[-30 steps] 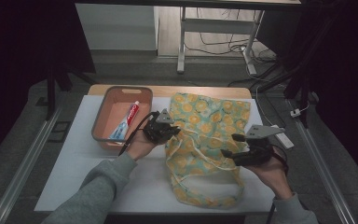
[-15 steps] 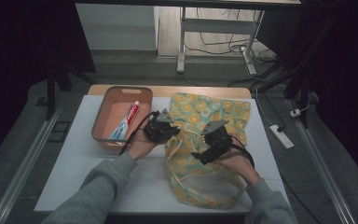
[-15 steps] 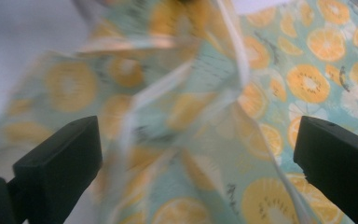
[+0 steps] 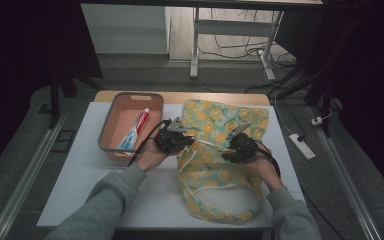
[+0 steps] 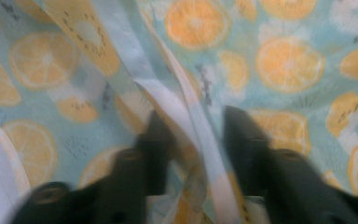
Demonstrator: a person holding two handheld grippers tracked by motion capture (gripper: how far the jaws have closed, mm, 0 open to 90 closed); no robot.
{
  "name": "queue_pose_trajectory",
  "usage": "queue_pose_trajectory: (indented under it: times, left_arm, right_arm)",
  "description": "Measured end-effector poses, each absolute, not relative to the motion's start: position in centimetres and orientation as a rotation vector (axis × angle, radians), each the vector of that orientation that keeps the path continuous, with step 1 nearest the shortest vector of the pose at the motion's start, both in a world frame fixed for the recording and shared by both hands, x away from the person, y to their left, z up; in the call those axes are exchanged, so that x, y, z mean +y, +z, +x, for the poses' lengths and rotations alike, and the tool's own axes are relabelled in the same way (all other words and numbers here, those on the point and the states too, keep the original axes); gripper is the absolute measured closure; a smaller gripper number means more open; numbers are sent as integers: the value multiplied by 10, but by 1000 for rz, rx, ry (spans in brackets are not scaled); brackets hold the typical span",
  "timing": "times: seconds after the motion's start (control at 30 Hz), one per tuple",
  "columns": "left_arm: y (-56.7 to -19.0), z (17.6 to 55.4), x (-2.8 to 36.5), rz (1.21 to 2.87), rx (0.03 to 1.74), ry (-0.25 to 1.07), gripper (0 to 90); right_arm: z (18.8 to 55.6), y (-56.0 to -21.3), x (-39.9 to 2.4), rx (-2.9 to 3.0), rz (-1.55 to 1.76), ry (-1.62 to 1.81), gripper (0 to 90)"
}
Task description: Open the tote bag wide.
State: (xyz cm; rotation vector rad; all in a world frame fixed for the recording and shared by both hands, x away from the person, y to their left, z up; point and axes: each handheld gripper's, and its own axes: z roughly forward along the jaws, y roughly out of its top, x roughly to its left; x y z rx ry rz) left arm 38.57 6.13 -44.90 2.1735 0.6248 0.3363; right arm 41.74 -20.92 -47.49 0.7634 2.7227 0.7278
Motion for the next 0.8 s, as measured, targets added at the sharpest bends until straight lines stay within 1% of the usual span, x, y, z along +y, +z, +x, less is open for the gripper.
queue_pose_trajectory:
  times: [0.03,0.07,0.13,0.23,0.37,0.43,0.5,0.63,0.8]
  left_arm:
    - [-449,385,60,2179,625,352,889]
    - [-450,385,60,2184,624,365,889]
    - [-450,386,61,2176,632,364,888]
    - [-450,386,62,2177,626,344,882]
    - [-450,380,54,2175,575,319,852]
    - [-450,376,47,2190,545,332,854]
    - [-450,373,42,2208,525,355,869]
    - [-450,374,42,2212,533,368,874]
    - [-445,375,55,2196,559,377,862]
  right_arm:
    - [418,-474,-210,2732,783,749,852]
    - [417,-473,-211,2742,794,764,870]
    - [411,-468,-208,2754,793,757,880]
    - [392,-458,-207,2749,779,769,883]
    - [372,-448,-230,2690,877,856,886]
    - [364,-447,-242,2699,921,929,885]
    - [354,-447,-245,2774,886,984,885]
    - [336,-448,-230,2844,802,1063,885]
    - [332,-451,-196,2856,708,1076,885]
